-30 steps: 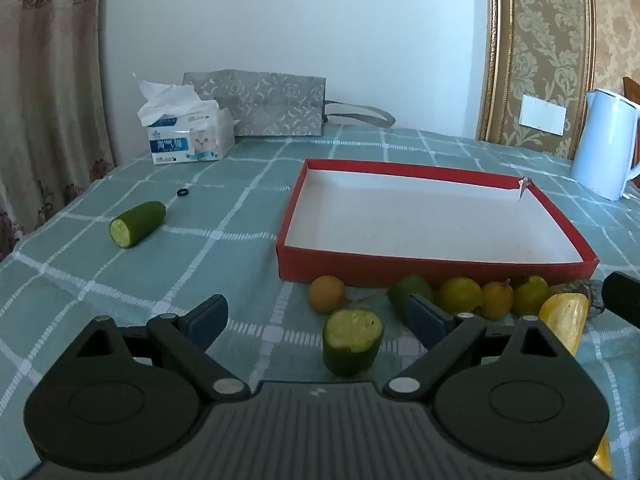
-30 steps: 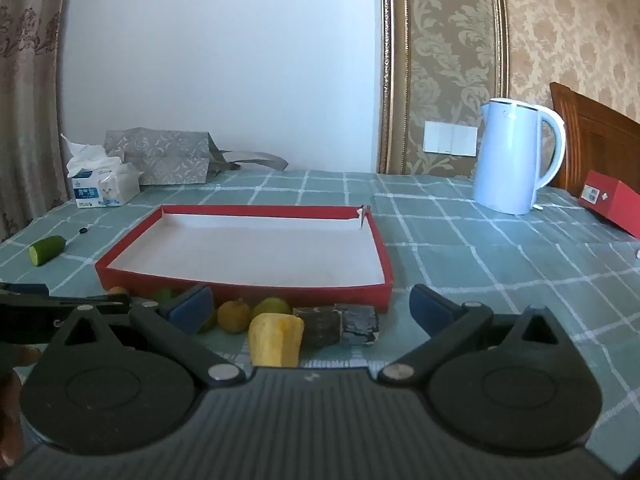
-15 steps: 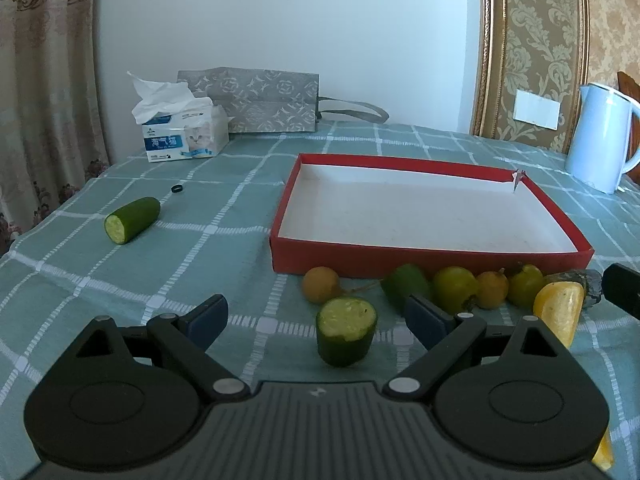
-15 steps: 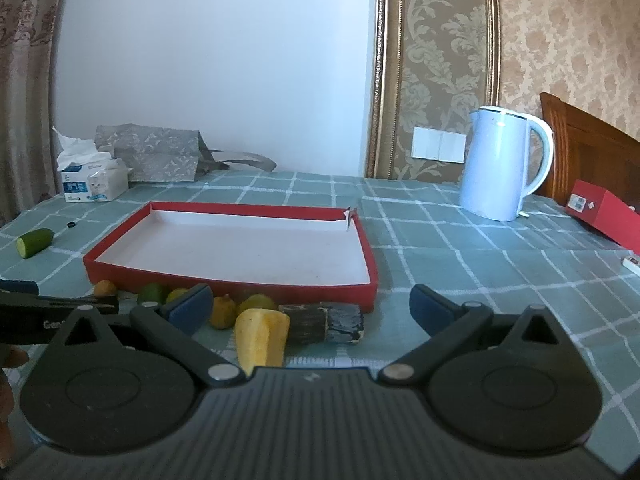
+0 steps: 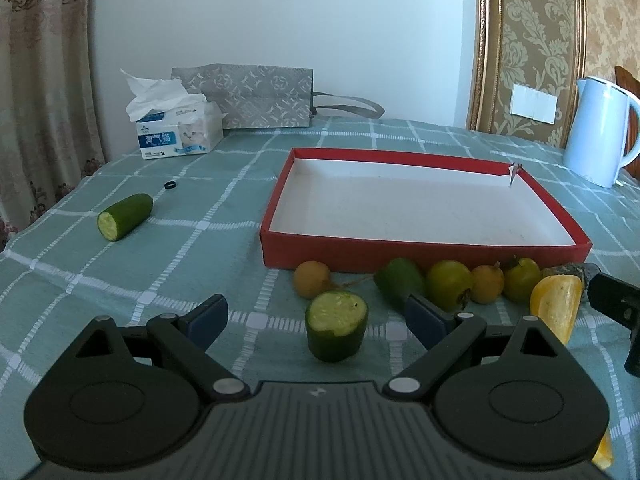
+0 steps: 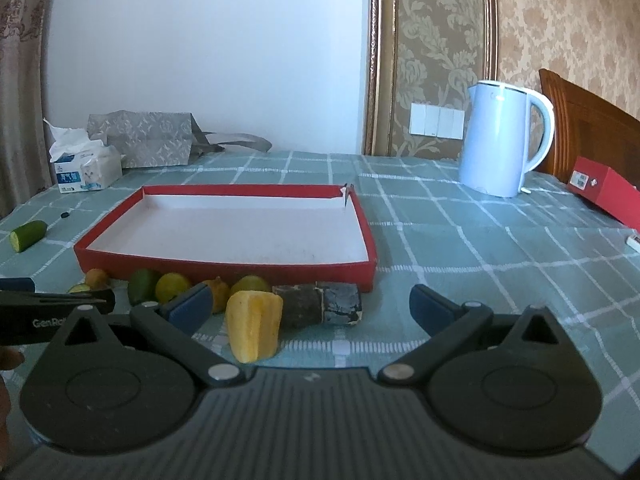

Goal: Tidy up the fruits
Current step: 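Approach the cut cucumber piece with the left tool and the yellow mango piece with the right tool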

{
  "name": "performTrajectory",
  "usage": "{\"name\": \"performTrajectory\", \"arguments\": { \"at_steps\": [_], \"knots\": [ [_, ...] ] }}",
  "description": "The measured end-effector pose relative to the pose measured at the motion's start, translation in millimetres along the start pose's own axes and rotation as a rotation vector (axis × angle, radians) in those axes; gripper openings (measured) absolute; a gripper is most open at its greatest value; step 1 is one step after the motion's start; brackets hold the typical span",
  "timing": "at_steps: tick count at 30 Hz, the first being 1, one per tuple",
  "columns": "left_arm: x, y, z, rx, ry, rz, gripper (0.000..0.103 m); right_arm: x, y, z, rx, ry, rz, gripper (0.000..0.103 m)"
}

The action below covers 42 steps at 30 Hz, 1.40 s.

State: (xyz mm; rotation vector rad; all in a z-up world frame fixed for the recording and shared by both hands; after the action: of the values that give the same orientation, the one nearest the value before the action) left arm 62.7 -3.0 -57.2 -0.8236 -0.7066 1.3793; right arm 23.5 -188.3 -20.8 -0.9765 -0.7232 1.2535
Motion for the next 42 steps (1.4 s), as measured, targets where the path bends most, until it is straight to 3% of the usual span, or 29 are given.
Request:
{"name": "performTrajectory", "arguments": {
  "at_steps": [36,42],
  "knots": [
    [1.1,1.7,-2.5,0.0,-0.013,-0.004,0.096,1.5,0.7,-5.7,0.022,-0.019,0.003,0.103],
    [5.0,3.5,-6.7,0.029,-0.002,0.035,0.096,0.5,0.7,-7.4,0.029,-0.015,0.002,0.103]
  ]
}}
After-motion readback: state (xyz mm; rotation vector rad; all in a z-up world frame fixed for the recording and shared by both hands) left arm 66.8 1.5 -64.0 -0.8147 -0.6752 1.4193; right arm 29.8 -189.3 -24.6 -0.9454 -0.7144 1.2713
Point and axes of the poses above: each gripper's, at about its wrist camera, not at the fingertips, and z roughly against the way its jaws point, x to its left, y to its underside, the point moved 8 cm from there along -z, roughly the way its jaws point, and after that the axes turned 4 degrees about y, right-handed, at the moved point
